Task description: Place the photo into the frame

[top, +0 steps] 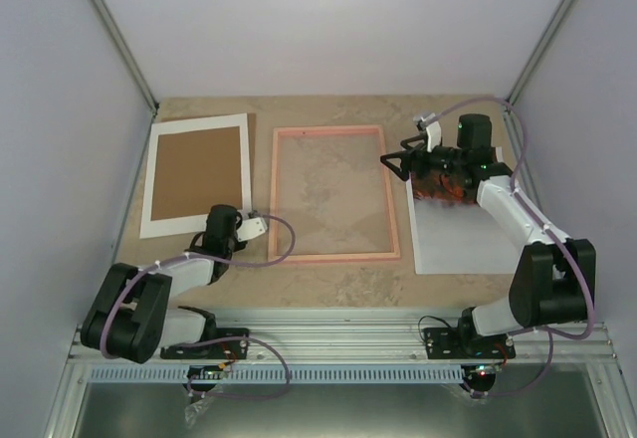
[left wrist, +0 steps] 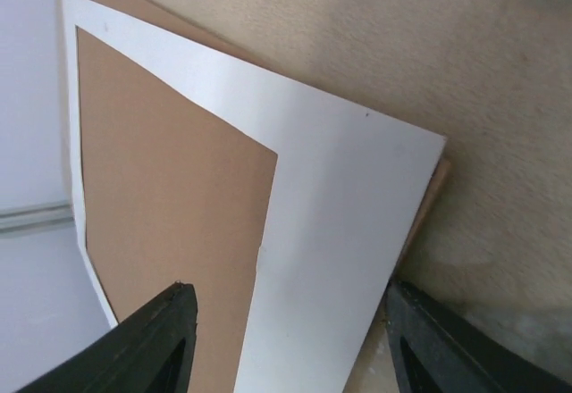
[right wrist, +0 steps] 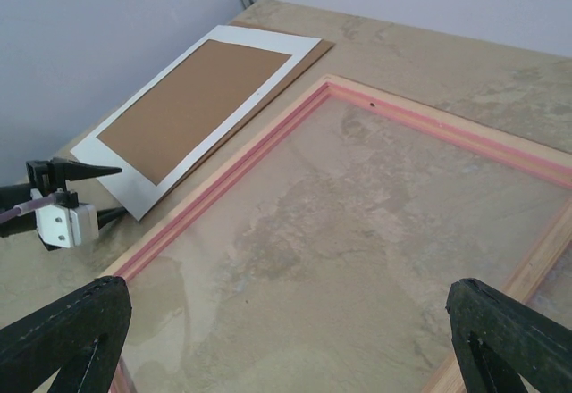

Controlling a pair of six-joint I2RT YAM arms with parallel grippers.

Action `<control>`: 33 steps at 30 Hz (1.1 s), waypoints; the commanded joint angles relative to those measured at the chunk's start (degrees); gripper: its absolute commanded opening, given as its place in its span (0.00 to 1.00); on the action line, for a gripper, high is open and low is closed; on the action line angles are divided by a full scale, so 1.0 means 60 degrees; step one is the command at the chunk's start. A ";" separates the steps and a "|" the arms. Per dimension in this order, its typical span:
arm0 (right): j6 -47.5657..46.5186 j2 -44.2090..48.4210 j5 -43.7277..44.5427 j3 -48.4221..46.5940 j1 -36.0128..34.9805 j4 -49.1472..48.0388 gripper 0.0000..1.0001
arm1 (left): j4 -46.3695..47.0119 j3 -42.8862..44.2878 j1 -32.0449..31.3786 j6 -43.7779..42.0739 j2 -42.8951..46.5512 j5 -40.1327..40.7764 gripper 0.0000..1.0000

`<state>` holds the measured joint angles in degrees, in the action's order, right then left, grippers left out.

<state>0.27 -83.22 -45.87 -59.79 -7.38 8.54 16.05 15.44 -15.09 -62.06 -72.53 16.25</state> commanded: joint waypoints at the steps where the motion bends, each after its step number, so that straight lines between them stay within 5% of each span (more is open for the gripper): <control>1: 0.0308 -0.0199 -0.0100 0.0023 0.0127 -0.0243 0.98 | 0.0154 -0.0615 -0.0033 -0.0726 -0.0770 0.0087 0.56; 9: 0.0310 -0.0221 -0.0134 0.0002 0.0169 -0.0203 0.98 | -0.0746 -0.0045 -0.0033 -0.0541 -0.0419 -0.0457 0.00; 23: 0.0262 -0.0144 -0.0488 0.0088 0.0171 -0.0302 0.98 | -0.3419 0.1877 -0.0013 0.0691 0.0634 -0.1043 0.00; 24: 0.0262 -0.0106 -0.0524 0.0110 0.0164 -0.0303 0.98 | -0.3880 0.2132 0.0079 0.1195 0.0478 -0.1072 0.02; 26: 0.0233 0.0011 -0.0602 0.0189 0.0162 -0.0362 0.98 | -0.4495 0.2645 0.0505 0.2028 0.0352 -0.1482 0.38; 28: 0.0208 0.0152 -0.0656 0.0308 0.0161 -0.0445 0.98 | -0.4977 0.3068 0.1076 0.2860 0.0310 -0.1891 0.63; 33: 0.0073 0.0148 -0.0997 0.0372 0.0135 -0.0503 0.98 | -0.5859 0.3568 0.2460 0.3841 0.0113 -0.2265 0.91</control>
<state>1.69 -83.24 -48.82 -58.04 -6.81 7.20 -11.86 34.94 -5.10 -46.70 -70.89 6.00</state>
